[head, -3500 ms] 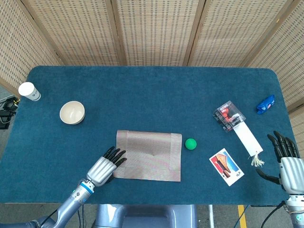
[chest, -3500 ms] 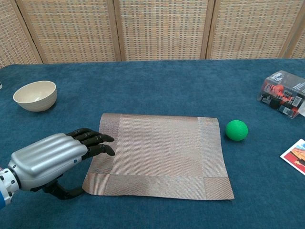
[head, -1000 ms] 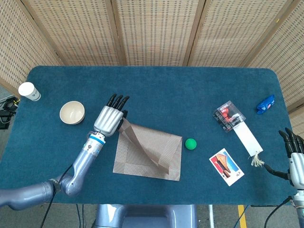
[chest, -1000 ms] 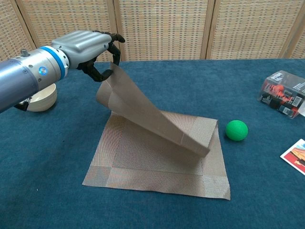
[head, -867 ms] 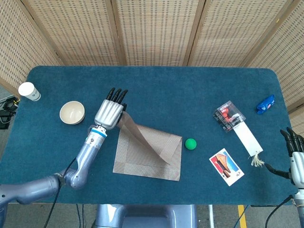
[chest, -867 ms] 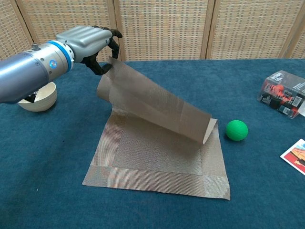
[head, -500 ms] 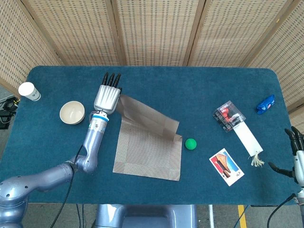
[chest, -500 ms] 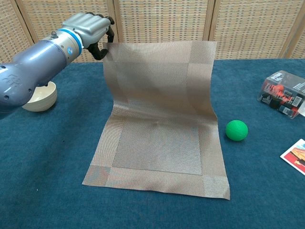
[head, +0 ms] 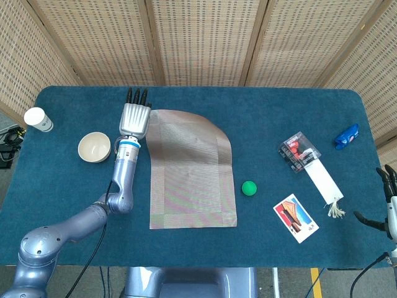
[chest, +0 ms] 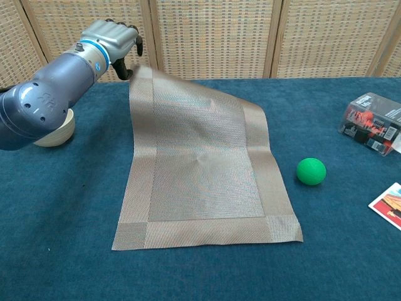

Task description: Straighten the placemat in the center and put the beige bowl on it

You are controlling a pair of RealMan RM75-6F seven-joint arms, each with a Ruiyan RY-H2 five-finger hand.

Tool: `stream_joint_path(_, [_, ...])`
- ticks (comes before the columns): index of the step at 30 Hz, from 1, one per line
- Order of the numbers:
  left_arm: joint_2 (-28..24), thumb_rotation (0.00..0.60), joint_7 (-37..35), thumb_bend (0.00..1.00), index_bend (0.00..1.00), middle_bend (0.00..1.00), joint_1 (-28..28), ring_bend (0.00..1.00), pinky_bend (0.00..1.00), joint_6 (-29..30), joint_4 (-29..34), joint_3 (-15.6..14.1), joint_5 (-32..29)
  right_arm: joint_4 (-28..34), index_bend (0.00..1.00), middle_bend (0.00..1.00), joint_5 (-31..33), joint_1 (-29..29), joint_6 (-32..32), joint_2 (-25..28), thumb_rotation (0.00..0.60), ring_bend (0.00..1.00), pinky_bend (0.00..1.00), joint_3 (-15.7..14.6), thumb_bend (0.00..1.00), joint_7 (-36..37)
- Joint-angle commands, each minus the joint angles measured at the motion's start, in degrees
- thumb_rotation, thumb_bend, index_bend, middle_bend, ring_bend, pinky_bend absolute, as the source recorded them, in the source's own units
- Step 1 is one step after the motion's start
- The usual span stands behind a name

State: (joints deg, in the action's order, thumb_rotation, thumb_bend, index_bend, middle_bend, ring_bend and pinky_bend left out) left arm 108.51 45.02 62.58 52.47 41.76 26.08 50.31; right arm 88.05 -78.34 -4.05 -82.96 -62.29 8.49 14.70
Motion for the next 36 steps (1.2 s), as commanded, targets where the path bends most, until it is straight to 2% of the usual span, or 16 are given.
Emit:
stream_joint_path(1, [-0.7,0.6,-1.7,0.28,0.0,0.0,-0.4,0.0,0.0,1.0,0.1,-0.9,1.4,0.0,0.08,0.0,-0.1,0.0,0.0,0.0,0.6,0.0,0.0,0.0,0.14,0.0])
stream_joint_path(5, [-2.1,0.6,-4.6,0.28,0.0,0.0,-1.6,0.0,0.0,2.8,2.0,-1.4,3.0,0.1,0.08,0.0,-0.4,0.1,-0.2,0.0,0.6,0.0,0.0,0.0,0.14,0.0])
stream_joint_path(11, [-7.4,0.6,-9.8,0.28,0.0,0.0,-6.7,0.0,0.0,8.2,11.1,-3.7,7.1,0.7,0.08,0.0,-1.4,0.2,-0.7,0.2,0.6,0.0,0.0,-0.4,0.13,0.0])
stream_joint_path(16, [-15.5,0.6,-15.0,0.27,0.0,0.0,-15.4,0.0,0.0,15.2,26.0,-8.0,11.6,1.0,0.08,0.0,-2.1,0.2,-0.4,0.2,0.6,0.0,0.0,-0.8,0.12,-0.3])
stream_joint_path(21, [-22.4,0.6,-17.1,0.27,0.0,0.0,-22.6,0.0,0.0,19.9,37.4,-12.8,14.6,1.0,0.09,0.0,-2.5,0.0,0.0,0.0,0.6,0.0,0.0,-1.2,0.11,-0.5])
stream_joint_path(23, [-25.4,0.6,-17.4,0.27,0.0,0.0,-25.7,0.0,0.0,21.6,41.8,-15.5,16.2,1.1,0.09,0.0,-2.8,0.0,0.1,0.0,0.6,0.0,0.0,-1.4,0.11,-0.8])
stream_joint_path(31, [-32.3,0.6,-20.1,0.27,0.0,0.0,-36.6,0.0,0.0,29.1,52.6,-24.3,21.3,1.5,0.09,0.0,-4.5,0.1,-0.6,-0.3,0.6,0.0,0.0,-2.3,0.06,-2.3])
stream_joint_path(36, [-35.6,0.6,-23.2,0.27,0.0,0.0,-42.0,0.0,0.0,33.7,54.1,-28.2,26.0,2.0,0.09,0.0,-5.9,0.3,-1.5,-0.4,0.6,0.0,0.0,-2.8,0.04,-2.6])
